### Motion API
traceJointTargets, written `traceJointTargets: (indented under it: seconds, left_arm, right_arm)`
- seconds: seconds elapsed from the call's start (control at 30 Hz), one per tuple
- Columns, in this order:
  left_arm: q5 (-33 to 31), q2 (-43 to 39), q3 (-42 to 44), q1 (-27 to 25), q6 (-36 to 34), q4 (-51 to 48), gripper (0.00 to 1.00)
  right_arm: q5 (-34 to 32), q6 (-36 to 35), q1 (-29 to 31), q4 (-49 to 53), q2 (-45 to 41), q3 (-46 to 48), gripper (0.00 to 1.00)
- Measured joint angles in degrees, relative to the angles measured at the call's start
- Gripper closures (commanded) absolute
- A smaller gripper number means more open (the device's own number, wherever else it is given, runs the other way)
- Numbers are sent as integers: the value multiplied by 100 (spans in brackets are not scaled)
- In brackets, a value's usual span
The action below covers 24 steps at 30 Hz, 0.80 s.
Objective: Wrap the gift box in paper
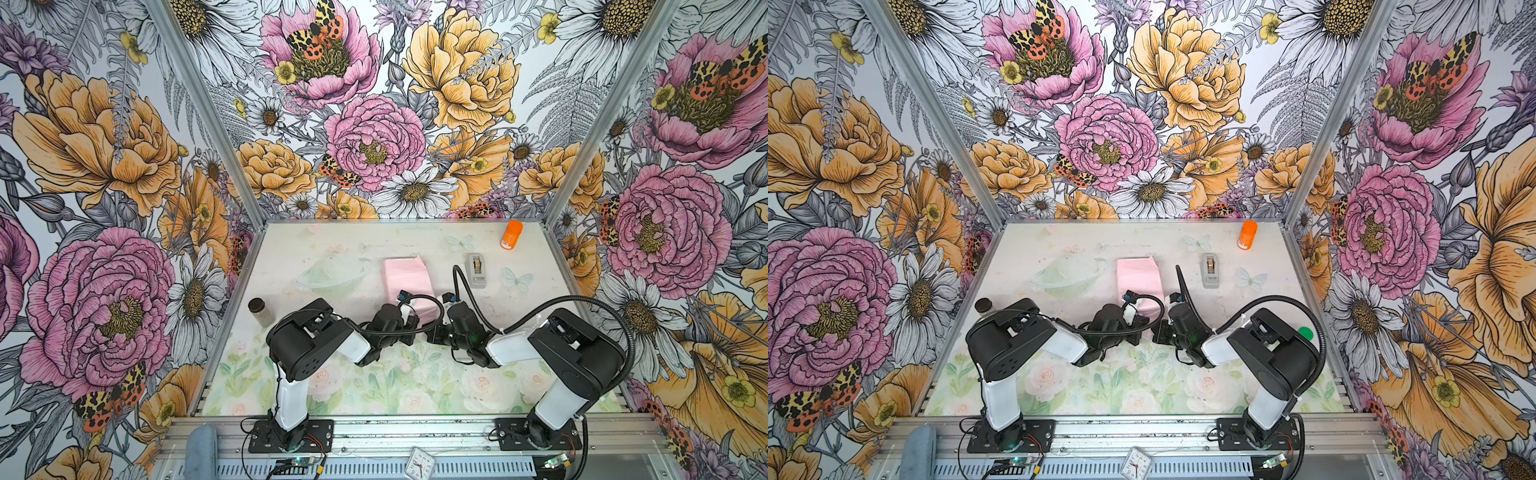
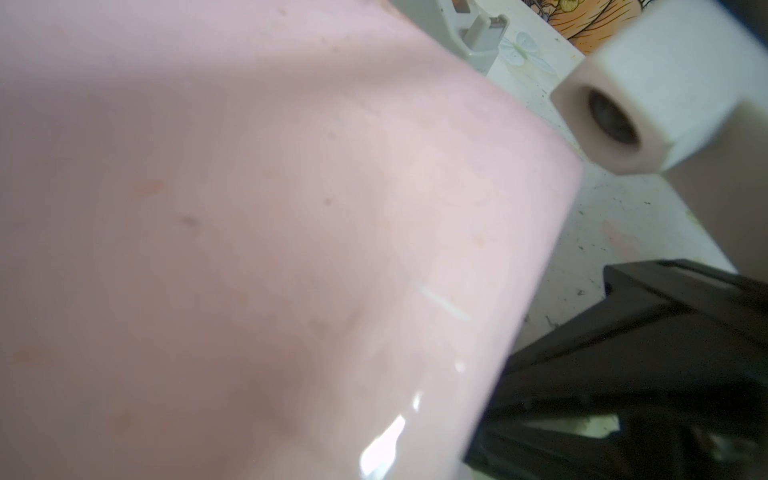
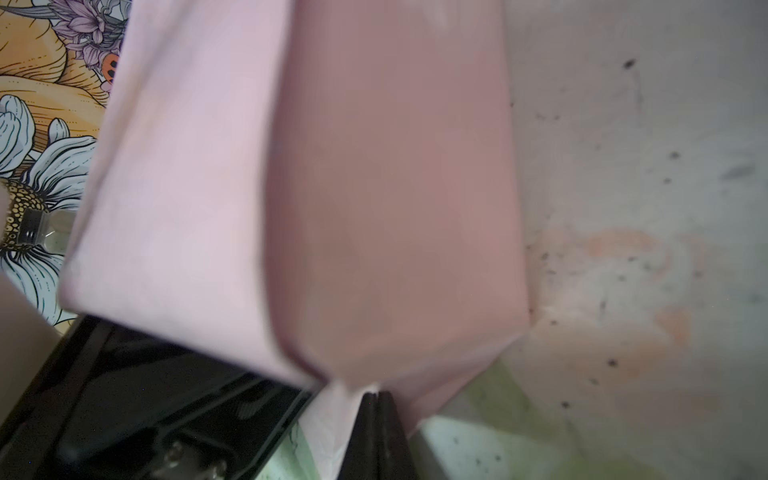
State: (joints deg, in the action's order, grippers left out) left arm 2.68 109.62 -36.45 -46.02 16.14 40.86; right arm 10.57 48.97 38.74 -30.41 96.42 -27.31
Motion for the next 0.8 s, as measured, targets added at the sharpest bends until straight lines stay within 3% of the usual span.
traceJointTargets:
  seconds: [0.57,0.7,0.8]
  left_arm:
    - [-59,0,0,-37,0,0,91]
    - [-107,-44,0,-79,-2,-63,89]
    - [-186,-205,0,-146,-20,-350,84]
  right_arm:
    - [-114,310,494,68,-402,380,100]
    - [-205,326,522,595,-839,498,100]
    - [-393,293,518,1231,-1475,549,91]
